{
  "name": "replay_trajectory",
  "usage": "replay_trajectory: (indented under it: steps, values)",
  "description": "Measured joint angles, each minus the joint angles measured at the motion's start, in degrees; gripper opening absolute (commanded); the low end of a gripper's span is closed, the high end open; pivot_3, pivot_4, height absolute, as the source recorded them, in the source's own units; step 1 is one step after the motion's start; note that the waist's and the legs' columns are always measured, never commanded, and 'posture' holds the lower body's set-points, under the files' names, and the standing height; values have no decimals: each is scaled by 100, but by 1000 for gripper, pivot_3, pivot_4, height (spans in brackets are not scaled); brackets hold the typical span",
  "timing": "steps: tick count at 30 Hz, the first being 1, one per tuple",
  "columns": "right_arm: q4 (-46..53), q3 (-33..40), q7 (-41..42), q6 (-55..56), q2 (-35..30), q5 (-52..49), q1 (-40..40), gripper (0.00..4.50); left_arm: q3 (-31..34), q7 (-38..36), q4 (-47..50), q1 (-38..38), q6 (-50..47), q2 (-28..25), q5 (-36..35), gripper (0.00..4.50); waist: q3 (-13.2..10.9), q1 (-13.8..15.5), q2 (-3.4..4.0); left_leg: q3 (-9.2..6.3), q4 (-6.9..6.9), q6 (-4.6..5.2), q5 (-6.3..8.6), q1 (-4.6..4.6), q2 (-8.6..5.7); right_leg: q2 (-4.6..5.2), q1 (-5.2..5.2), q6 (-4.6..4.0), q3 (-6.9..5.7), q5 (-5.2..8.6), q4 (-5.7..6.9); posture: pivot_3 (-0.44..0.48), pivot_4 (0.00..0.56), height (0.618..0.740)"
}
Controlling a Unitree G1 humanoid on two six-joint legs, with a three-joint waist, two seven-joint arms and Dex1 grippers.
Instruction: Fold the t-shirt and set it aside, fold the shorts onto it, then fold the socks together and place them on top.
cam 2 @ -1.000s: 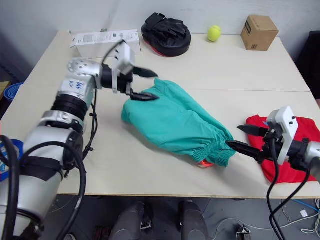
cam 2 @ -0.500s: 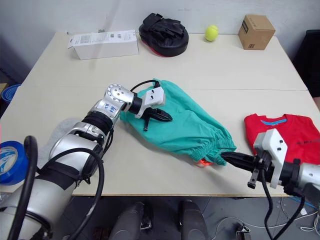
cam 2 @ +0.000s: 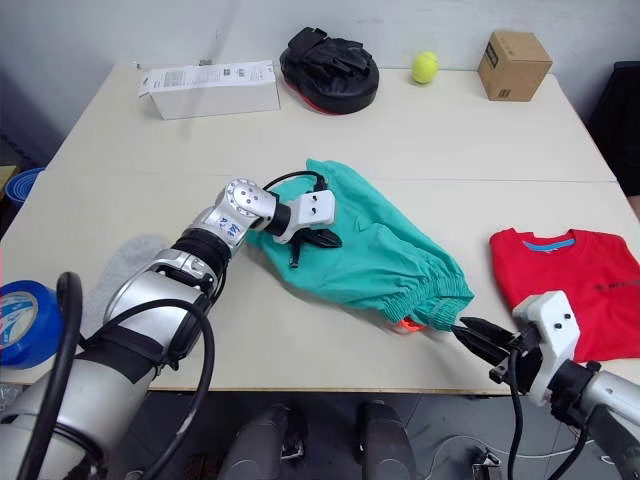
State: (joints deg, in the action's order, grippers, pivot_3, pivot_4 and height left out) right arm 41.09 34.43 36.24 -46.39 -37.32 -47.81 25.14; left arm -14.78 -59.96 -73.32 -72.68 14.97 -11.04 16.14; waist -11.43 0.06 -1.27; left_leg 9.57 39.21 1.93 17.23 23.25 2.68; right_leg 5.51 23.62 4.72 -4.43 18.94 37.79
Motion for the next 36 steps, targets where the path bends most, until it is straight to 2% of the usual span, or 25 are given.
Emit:
replay_trajectory:
  steps: [6,7,14,21,28,36]
  values:
    - [101,117,-1433,-634,677,-1603,224,4247,23,53,-58,1,18,80,0,0,2,4,0,-9,0,2,1,0,-1,6,-6,-1,13,0,-1,0,150,740]
    - [101,104,-1667,-683,769,-1890,317,4470,25,52,-62,2,22,91,-1,0,2,11,0,-11,0,3,1,1,-2,7,-7,-1,15,0,-3,0,150,740]
    - [-331,-104,-3283,-678,1027,-3629,604,4470,28,50,-77,2,33,98,-1,0,8,-7,-5,-10,-1,5,3,2,-2,7,-8,-1,23,0,-5,0,150,740]
    - [-1091,-659,-4175,-137,1270,-4860,74,4470,26,40,-110,60,71,100,0,0,52,-50,-71,-11,-2,3,2,-2,8,-1,-10,-2,26,1,-7,0,150,740]
    - [-1556,-1189,-4405,214,1436,-5050,-703,4470,26,15,-109,73,80,73,2,0,61,-80,-78,-11,-2,2,1,-2,8,-1,-10,-2,27,1,-5,0,150,740]
    - [-1946,-1697,-4445,293,1612,-4733,-1535,4470,21,0,-109,73,101,-11,22,0,69,-165,-76,-12,-3,1,0,-3,10,-3,-10,-3,25,1,-3,0,150,740]
